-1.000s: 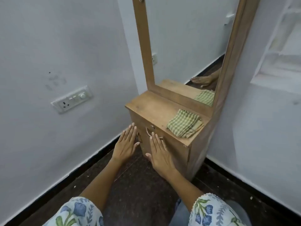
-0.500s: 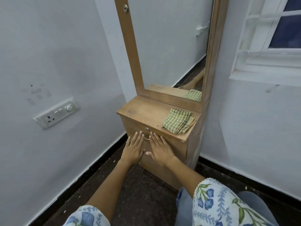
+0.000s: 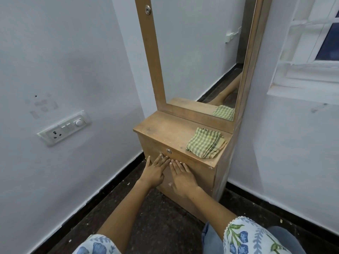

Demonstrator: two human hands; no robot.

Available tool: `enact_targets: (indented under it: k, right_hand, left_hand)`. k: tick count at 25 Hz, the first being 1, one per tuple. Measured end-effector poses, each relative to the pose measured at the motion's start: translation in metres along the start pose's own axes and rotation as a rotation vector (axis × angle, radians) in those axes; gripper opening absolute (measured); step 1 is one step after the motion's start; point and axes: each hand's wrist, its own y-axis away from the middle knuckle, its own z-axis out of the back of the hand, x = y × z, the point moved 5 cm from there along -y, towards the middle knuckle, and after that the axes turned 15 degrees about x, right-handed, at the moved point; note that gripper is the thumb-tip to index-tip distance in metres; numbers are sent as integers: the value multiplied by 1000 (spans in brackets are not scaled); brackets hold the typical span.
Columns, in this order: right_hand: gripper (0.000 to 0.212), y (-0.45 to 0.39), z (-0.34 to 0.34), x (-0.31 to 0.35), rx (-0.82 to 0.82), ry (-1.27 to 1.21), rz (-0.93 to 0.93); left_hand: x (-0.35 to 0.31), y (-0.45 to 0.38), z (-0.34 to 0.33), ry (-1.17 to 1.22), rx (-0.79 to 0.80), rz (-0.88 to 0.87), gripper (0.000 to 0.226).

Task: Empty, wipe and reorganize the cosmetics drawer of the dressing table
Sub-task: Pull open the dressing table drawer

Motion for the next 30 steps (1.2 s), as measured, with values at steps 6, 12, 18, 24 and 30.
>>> enact_targets:
  k: [6,12,18,24,30]
  right_hand:
    - [70,5,6,5,44,-20,31]
    - [65,44,27,41,-3,-69,250]
    - [64,83,42,24,-115,3,194]
    - [84,92,17,52,-27,-167,168]
    - [102,107,5,87,-23,-266,227]
  left_hand:
    - [1,11,-3,99,-48,-20,62]
    - [16,56,-26,83,0,-42,56]
    - [17,123,1,205,-415,53,69]
    - [-14,135,5,138,-208,-57,82]
    - [-1,167,-20,205,-168,-12,89]
